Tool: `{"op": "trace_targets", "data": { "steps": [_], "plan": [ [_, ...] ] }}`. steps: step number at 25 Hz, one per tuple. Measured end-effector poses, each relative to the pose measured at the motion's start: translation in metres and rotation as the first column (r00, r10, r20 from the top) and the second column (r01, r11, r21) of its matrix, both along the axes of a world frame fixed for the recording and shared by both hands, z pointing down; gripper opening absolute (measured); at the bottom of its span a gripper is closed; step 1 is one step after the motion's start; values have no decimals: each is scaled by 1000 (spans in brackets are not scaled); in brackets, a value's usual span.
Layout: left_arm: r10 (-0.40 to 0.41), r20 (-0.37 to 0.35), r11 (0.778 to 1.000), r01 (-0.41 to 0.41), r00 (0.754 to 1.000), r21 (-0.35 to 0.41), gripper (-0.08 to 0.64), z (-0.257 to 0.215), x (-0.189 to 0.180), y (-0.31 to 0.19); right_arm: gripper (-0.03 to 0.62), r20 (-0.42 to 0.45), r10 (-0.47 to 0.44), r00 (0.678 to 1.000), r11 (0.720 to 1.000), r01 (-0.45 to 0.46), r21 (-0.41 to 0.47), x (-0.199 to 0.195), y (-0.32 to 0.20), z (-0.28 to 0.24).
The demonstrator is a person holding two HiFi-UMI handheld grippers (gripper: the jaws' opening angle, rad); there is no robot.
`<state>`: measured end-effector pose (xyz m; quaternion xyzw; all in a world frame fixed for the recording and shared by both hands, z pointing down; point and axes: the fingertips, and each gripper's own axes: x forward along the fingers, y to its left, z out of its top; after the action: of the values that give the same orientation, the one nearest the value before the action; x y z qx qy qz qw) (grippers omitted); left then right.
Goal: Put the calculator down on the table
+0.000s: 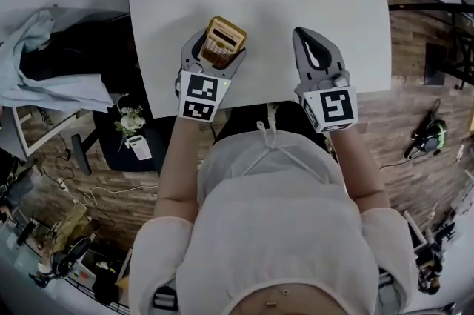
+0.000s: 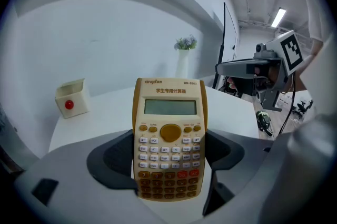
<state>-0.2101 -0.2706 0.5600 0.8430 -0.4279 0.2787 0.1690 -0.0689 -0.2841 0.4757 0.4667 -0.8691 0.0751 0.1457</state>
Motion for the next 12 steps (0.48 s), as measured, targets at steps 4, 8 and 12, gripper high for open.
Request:
{"op": "trace_targets", "data": {
  "steps": [4,8,12],
  "plan": [
    [48,20,997,-47,999,-54,397,20,5,-8,6,0,26,1000,999,-26,-47,0,-5,16],
    [76,52,992,-70,996,-103,397,38,10,-16,6,0,8,1000,999,-8,-51,-6,-7,22],
    [85,94,987,-71,992,-142,397,53,12,-23,6,6,16,1000,998,-16,-60,-4,-12,25]
  ]
}}
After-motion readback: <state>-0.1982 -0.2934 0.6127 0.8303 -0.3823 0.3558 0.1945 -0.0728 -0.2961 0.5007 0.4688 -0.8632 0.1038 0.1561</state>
